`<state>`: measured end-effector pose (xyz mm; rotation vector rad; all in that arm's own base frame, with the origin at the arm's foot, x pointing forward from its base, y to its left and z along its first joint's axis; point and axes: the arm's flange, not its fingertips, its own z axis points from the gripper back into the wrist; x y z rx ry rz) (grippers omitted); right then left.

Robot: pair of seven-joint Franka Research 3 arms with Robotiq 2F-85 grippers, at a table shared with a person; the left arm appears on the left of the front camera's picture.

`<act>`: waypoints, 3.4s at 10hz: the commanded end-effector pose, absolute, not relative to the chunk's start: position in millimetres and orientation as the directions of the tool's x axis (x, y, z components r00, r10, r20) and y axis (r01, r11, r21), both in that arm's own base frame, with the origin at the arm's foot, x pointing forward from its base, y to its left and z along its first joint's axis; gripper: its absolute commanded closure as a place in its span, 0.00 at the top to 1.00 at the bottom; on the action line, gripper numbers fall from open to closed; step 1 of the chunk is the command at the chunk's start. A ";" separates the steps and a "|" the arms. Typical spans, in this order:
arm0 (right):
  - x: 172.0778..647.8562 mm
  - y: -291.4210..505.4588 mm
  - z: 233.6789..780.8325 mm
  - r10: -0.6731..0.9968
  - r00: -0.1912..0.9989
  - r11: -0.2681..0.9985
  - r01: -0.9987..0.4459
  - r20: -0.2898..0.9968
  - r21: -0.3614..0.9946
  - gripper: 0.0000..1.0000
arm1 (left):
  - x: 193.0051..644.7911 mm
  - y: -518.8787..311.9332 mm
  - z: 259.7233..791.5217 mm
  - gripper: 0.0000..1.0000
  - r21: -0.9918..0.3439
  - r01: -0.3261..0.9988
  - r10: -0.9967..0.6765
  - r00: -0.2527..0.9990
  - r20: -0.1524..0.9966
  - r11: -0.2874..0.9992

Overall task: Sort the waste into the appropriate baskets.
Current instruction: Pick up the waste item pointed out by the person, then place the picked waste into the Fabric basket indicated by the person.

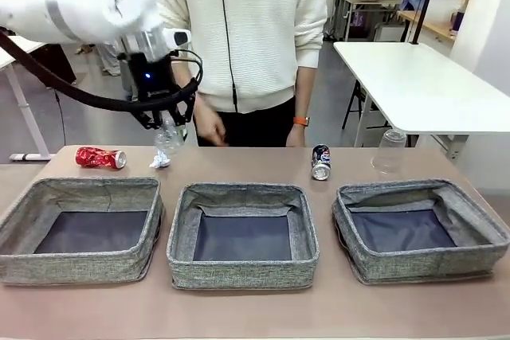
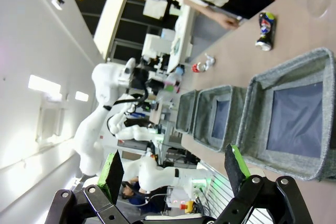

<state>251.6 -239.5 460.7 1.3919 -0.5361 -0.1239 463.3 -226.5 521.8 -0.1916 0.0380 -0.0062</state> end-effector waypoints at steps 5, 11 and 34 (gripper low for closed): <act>254.0 -240.5 463.4 -0.393 0.865 0.187 -0.258 0.313 0.948 1.00 | 389.1 -271.0 546.1 0.00 -0.306 0.102 -0.112 0.994 -0.015 0.947; 254.0 -240.5 463.4 -0.393 0.865 0.187 -0.258 0.313 0.948 1.00 | 364.9 -361.3 680.0 0.24 -0.108 0.125 -0.113 0.988 0.105 0.986; 254.0 -240.5 463.4 -0.393 0.865 0.187 -0.258 0.313 0.948 1.00 | 371.4 -387.5 727.0 0.24 -0.018 0.161 -0.158 0.982 0.105 0.987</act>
